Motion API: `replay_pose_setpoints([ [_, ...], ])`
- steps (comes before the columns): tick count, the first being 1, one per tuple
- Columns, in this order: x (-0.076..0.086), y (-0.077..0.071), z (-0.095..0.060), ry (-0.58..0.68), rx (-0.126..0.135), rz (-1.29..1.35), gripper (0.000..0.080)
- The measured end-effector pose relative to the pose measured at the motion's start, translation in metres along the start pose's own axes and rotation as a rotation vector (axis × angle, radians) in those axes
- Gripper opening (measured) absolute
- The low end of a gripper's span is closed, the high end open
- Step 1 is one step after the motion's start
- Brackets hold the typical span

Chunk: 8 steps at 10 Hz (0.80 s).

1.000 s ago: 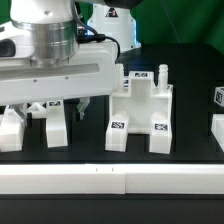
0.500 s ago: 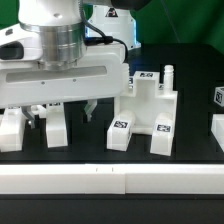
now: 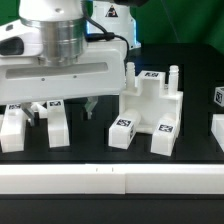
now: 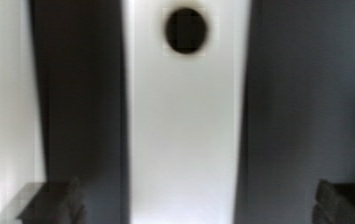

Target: Assemble chair

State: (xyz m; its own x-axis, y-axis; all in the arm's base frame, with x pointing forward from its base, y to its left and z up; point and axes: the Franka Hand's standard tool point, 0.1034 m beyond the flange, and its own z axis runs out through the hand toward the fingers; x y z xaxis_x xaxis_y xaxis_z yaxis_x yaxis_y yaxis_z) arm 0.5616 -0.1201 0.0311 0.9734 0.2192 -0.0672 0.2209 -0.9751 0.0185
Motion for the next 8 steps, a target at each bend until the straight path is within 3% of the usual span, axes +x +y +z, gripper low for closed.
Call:
replay_pose_setpoints([
  [6, -0.011, 0.013, 0.002, -0.005, 0.006, -0.062, 0.0649],
  [8, -0.009, 0.013, 0.004, 0.011, -0.005, -0.073, 0.0649],
])
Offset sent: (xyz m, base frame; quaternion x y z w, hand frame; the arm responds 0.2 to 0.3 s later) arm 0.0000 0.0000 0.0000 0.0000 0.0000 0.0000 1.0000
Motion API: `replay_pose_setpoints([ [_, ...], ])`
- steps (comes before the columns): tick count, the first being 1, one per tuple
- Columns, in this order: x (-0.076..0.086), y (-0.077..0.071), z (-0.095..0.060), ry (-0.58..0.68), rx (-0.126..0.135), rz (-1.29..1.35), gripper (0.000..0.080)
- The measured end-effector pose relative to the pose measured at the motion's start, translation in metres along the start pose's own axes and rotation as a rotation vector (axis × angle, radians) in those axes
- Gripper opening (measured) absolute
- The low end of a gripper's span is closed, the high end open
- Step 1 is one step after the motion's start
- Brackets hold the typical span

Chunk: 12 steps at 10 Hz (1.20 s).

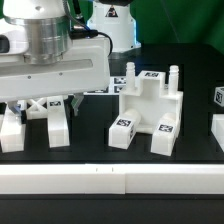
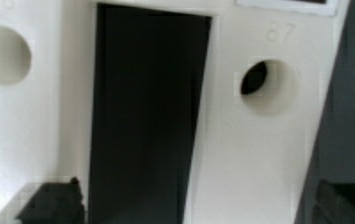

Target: Assemble chair

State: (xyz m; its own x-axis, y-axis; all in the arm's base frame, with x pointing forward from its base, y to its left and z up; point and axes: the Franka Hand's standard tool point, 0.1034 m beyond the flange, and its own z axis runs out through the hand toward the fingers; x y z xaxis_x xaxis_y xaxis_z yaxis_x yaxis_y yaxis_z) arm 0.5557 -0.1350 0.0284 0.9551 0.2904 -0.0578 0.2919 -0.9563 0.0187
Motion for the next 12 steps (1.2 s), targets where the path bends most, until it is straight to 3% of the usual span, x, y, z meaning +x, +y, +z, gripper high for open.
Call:
replay_pose_setpoints([
  [8, 0.003, -0.003, 0.0, 0.001, 0.002, 0.026, 0.0649],
  [12, 0.006, -0.011, -0.001, -0.001, 0.017, 0.032, 0.0649],
])
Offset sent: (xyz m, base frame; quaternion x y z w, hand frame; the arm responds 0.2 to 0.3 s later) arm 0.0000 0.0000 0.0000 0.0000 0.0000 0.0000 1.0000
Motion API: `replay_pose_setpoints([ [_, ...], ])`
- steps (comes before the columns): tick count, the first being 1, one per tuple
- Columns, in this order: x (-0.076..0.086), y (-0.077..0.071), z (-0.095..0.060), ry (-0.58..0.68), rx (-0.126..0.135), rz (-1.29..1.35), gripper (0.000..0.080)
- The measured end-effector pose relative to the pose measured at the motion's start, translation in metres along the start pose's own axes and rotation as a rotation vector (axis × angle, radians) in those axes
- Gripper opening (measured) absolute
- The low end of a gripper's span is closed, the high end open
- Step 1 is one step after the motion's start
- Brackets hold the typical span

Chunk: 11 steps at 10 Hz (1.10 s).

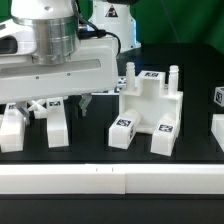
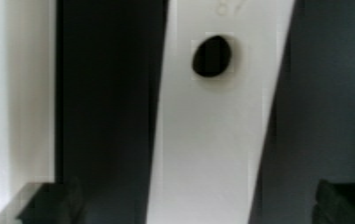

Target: Assemble chair

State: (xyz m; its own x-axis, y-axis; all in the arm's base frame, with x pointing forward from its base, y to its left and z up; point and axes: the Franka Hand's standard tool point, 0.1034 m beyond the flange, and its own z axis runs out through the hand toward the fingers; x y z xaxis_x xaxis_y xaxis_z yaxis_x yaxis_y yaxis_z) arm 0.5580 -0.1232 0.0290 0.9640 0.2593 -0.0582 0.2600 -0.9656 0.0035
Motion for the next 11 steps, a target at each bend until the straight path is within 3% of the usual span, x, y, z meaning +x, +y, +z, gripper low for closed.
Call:
replay_pose_setpoints([
  [4, 0.0, 0.0, 0.002, -0.002, -0.001, 0.004, 0.0649],
  [11, -0.01, -0.005, 0.023, -0.022, -0.003, -0.001, 0.0649],
])
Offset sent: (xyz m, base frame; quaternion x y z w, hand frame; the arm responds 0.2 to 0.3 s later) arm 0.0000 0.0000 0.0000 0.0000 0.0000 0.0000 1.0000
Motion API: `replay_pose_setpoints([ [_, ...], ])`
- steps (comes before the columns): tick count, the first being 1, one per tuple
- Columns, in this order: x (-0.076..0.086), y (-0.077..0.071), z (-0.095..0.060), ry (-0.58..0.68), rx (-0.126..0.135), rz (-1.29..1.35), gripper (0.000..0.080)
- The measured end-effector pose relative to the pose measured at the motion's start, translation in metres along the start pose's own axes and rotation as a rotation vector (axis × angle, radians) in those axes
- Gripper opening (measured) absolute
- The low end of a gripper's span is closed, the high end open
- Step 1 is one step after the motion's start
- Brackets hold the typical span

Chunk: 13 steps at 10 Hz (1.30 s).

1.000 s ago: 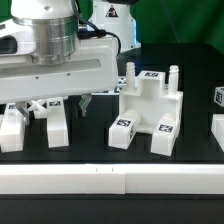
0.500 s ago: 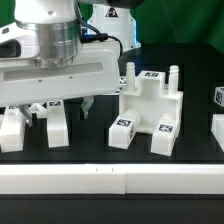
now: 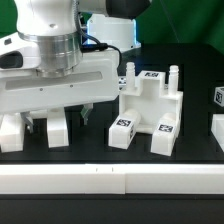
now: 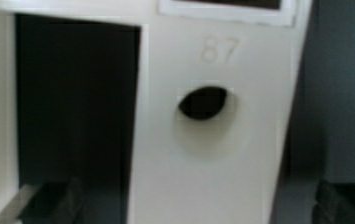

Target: Assemble chair

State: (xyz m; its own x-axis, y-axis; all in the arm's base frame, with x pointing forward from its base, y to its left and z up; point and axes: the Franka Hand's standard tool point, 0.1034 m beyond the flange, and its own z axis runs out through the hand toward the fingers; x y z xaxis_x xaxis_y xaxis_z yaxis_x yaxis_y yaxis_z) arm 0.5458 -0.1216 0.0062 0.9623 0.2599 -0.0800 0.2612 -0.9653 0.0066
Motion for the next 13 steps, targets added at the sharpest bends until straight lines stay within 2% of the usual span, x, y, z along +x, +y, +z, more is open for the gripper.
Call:
replay_pose_setpoints([
  [7, -0.0001, -0.0001, 0.0005, -0.001, 0.0, 0.0, 0.0649],
  [9, 0.0004, -0.0006, 0.0003, -0.001, 0.0, -0.001, 0.0388],
  [10, 0.0006, -0.0004, 0.0001, 0.0, 0.0, -0.002, 0.0388],
  [11, 0.0006, -0.0004, 0.0001, -0.001, -0.001, -0.002, 0.0286],
  [13, 0.0005, -0.0001, 0.0002, -0.001, -0.001, -0.002, 0.0286],
])
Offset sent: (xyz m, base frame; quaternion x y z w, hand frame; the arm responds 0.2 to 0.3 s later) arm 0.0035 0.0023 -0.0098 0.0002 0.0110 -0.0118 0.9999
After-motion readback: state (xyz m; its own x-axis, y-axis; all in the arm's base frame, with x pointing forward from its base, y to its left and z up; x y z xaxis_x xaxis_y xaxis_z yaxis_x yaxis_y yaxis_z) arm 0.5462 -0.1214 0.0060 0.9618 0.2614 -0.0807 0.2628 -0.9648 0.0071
